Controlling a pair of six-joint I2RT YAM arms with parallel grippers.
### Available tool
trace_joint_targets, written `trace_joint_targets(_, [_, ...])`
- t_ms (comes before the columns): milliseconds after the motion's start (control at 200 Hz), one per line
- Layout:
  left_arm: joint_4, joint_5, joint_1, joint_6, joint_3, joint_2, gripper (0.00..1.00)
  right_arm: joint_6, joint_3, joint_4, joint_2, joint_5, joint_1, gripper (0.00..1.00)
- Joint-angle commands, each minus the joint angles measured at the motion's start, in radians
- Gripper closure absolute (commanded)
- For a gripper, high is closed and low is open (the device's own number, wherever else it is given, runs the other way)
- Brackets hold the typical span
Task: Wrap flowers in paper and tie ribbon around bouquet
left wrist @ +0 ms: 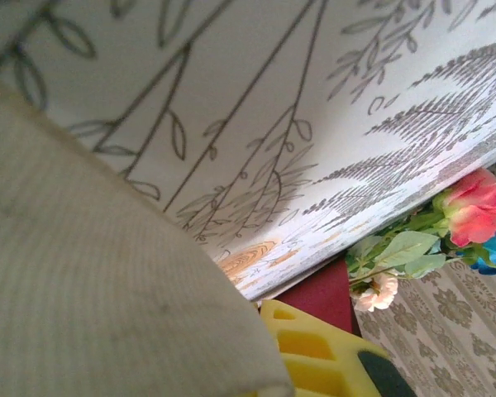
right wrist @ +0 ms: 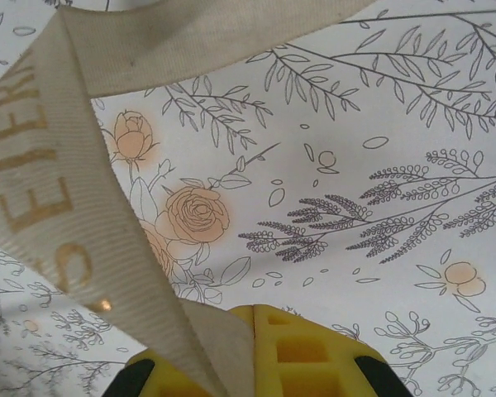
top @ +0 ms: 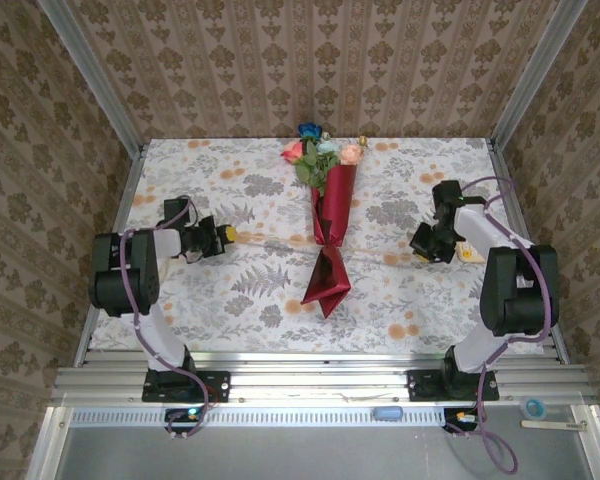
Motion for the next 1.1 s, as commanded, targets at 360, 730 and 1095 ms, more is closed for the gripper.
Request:
trace_joint_targets(360, [0.092,-0.211,0.206,-0.058,-0.039,-0.067,1.00,0.065,-0.038,-0.078,-0.015,0.231,-0.178,1.00])
trace_joint_targets(730, [0.041,-0.158,0.195,0.012,-0.029,-0.089,1.00,0.070,-0.049,-0.064,-0.014,0.189,-0.181,1.00])
trace_joint_targets(1095, [-0.137,-0.153,-0.135,0.024,-0.064,-0.255,1.00,0.087,0.005,-0.148,0.046,0.195,0.069,1.00])
